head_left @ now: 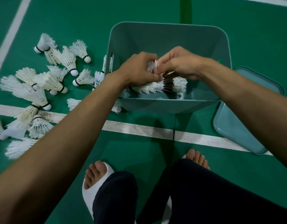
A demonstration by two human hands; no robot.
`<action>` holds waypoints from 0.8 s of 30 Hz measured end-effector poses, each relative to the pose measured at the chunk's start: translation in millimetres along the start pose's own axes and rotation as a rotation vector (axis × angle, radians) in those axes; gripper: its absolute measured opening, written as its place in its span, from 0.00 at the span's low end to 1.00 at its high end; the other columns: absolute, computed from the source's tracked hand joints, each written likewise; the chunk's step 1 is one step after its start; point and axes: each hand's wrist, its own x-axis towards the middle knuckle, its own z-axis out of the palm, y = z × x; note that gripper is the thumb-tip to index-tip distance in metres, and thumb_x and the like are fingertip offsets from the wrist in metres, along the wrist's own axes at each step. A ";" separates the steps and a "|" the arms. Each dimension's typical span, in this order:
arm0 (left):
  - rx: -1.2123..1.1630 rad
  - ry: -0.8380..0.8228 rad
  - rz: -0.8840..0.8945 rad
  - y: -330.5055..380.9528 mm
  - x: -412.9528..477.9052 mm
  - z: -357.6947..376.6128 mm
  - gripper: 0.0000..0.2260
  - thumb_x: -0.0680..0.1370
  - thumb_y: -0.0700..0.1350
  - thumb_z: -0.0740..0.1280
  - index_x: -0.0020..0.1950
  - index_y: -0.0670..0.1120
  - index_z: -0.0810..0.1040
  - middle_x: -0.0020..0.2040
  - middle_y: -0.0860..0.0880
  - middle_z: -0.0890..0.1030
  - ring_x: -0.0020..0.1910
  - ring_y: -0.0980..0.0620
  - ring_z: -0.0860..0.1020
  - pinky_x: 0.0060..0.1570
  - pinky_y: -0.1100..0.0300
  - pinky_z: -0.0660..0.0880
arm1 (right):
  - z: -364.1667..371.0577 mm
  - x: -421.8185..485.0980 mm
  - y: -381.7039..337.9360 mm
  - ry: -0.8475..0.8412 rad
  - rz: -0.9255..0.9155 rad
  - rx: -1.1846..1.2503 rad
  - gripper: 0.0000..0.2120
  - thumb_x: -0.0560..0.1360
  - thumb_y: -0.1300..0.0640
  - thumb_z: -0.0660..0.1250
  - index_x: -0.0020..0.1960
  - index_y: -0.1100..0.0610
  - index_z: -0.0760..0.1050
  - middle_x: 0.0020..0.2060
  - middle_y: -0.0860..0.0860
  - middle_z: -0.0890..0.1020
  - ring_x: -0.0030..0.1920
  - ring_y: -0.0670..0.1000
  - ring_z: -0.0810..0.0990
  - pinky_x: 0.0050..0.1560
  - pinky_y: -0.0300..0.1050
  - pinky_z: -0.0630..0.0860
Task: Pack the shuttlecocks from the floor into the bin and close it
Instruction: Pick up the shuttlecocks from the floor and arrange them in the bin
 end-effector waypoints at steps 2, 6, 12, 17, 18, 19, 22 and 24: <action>-0.006 0.025 -0.013 -1.2 -1.1 -1.2 0.23 0.71 0.57 0.77 0.60 0.49 0.77 0.53 0.49 0.83 0.51 0.47 0.80 0.55 0.45 0.78 | -2.0 0.3 1.8 0.078 0.050 0.040 0.03 0.72 0.63 0.77 0.43 0.63 0.85 0.39 0.58 0.83 0.37 0.52 0.78 0.38 0.46 0.74; -0.027 0.207 -0.151 -0.6 2.1 -10.6 0.46 0.67 0.56 0.82 0.76 0.46 0.60 0.67 0.46 0.77 0.62 0.45 0.78 0.63 0.47 0.75 | -13.4 6.4 11.9 0.334 0.258 0.213 0.04 0.71 0.63 0.75 0.43 0.60 0.80 0.35 0.52 0.82 0.29 0.48 0.77 0.31 0.40 0.74; -0.405 0.584 -0.334 3.1 15.1 -22.2 0.19 0.74 0.42 0.68 0.62 0.43 0.66 0.43 0.54 0.73 0.38 0.59 0.73 0.36 0.65 0.72 | 15.4 18.5 15.4 0.032 0.551 0.152 0.05 0.75 0.61 0.70 0.48 0.58 0.75 0.38 0.53 0.81 0.34 0.52 0.86 0.33 0.39 0.83; -0.421 0.523 -0.419 -3.3 27.5 -22.1 0.11 0.74 0.44 0.68 0.53 0.45 0.69 0.43 0.54 0.72 0.40 0.55 0.71 0.41 0.58 0.72 | 71.0 42.4 15.2 -0.134 0.628 -0.106 0.05 0.78 0.60 0.72 0.43 0.57 0.78 0.29 0.49 0.82 0.35 0.47 0.76 0.32 0.36 0.78; -0.397 0.499 -0.431 -6.3 28.7 -21.0 0.09 0.74 0.43 0.68 0.51 0.46 0.70 0.43 0.52 0.73 0.41 0.52 0.71 0.42 0.57 0.71 | 77.8 47.3 15.9 -0.126 0.618 -0.143 0.05 0.77 0.60 0.72 0.44 0.57 0.78 0.31 0.49 0.82 0.35 0.48 0.75 0.34 0.39 0.78; -0.370 0.468 -0.441 -8.3 29.3 -19.9 0.07 0.74 0.43 0.68 0.49 0.46 0.72 0.44 0.51 0.74 0.41 0.51 0.71 0.42 0.57 0.71 | 82.2 52.1 16.9 -0.113 0.593 -0.183 0.05 0.77 0.61 0.74 0.44 0.57 0.78 0.33 0.50 0.81 0.35 0.49 0.76 0.37 0.41 0.78; -0.314 0.343 -0.455 -15.2 29.0 -16.5 0.04 0.73 0.40 0.69 0.48 0.46 0.80 0.44 0.47 0.79 0.39 0.52 0.75 0.42 0.55 0.75 | 87.2 64.3 23.1 -0.064 0.518 -0.224 0.06 0.75 0.61 0.76 0.44 0.60 0.79 0.31 0.52 0.83 0.37 0.52 0.80 0.47 0.48 0.82; -0.298 0.292 -0.449 -18.2 27.5 -14.2 0.05 0.73 0.39 0.70 0.47 0.46 0.80 0.44 0.47 0.80 0.39 0.52 0.76 0.41 0.57 0.75 | 88.4 67.1 27.6 -0.070 0.531 -0.192 0.08 0.76 0.60 0.75 0.41 0.60 0.77 0.24 0.50 0.82 0.36 0.51 0.79 0.43 0.43 0.79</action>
